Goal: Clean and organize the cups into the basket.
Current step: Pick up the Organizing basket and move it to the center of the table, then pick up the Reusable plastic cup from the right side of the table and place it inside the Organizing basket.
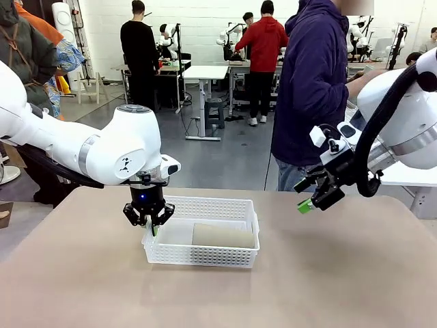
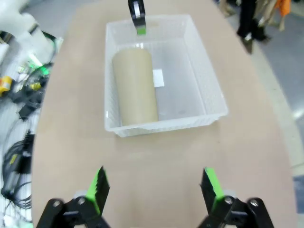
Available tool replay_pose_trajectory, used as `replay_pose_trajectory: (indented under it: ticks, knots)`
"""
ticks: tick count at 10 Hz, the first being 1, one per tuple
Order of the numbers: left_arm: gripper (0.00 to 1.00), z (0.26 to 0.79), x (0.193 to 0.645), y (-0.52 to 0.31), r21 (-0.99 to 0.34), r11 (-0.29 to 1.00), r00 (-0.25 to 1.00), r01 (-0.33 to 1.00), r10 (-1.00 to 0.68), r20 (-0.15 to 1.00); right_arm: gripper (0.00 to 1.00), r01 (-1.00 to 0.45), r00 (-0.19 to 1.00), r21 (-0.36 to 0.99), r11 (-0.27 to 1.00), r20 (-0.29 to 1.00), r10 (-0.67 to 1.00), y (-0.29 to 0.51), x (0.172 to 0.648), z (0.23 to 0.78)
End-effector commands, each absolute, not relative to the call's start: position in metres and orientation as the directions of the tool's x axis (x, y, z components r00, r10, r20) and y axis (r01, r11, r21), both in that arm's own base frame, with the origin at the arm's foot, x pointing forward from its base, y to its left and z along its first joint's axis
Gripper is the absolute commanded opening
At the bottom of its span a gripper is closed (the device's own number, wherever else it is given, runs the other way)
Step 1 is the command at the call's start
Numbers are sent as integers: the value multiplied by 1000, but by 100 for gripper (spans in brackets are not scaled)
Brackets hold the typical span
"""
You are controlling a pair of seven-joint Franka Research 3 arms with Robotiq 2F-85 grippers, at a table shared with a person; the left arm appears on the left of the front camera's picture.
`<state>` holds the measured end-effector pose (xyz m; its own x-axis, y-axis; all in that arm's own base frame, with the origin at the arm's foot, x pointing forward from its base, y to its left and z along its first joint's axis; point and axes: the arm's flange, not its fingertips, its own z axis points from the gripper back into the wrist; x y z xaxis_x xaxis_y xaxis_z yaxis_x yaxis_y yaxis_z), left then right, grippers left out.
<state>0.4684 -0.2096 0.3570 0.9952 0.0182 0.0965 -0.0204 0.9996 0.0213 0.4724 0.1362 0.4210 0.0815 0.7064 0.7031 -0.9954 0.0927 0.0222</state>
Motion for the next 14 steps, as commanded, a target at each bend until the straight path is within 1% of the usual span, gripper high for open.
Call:
replay_pose_trajectory:
  ticks: [1, 7, 9, 10, 11, 12, 13, 14]
  knots:
    - [0, 358, 468, -210, 24, 1000, 995, -12, 10, 99, 100, -998, 58, 14, 68, 695, 717, 146, 477, 423]
    - [0, 358, 468, -210, 24, 1000, 995, -12, 10, 99, 100, -997, 64, 16, 75, 702, 709, 145, 473, 423]
    - [0, 358, 468, -210, 24, 1000, 995, -12, 10, 99, 100, -1000, -18, -7, -21, 805, 593, 106, 465, 430]
    - [0, 358, 468, -210, 24, 1000, 995, -12, 10, 99, 100, -1000, -29, -23, -17, 842, 538, 85, 462, 429]
    - [0, 358, 468, -210, 24, 1000, 995, -12, 10, 99, 100, -1000, -27, -20, -22, 895, 445, 62, 459, 424]
    - [0, 358, 468, -210, 24, 1000, 995, -12, 10, 99, 100, -1000, -9, -4, -14, 925, 380, 40, 455, 420]
    - [0, 358, 468, -210, 24, 1000, 995, -12, 10, 99, 100, -1000, 23, 17, 22, 952, 304, 18, 451, 417]
    - [0, 358, 468, -210, 24, 1000, 995, -12, 10, 99, 100, -998, 42, 28, 57, 963, 266, -3, 443, 414]
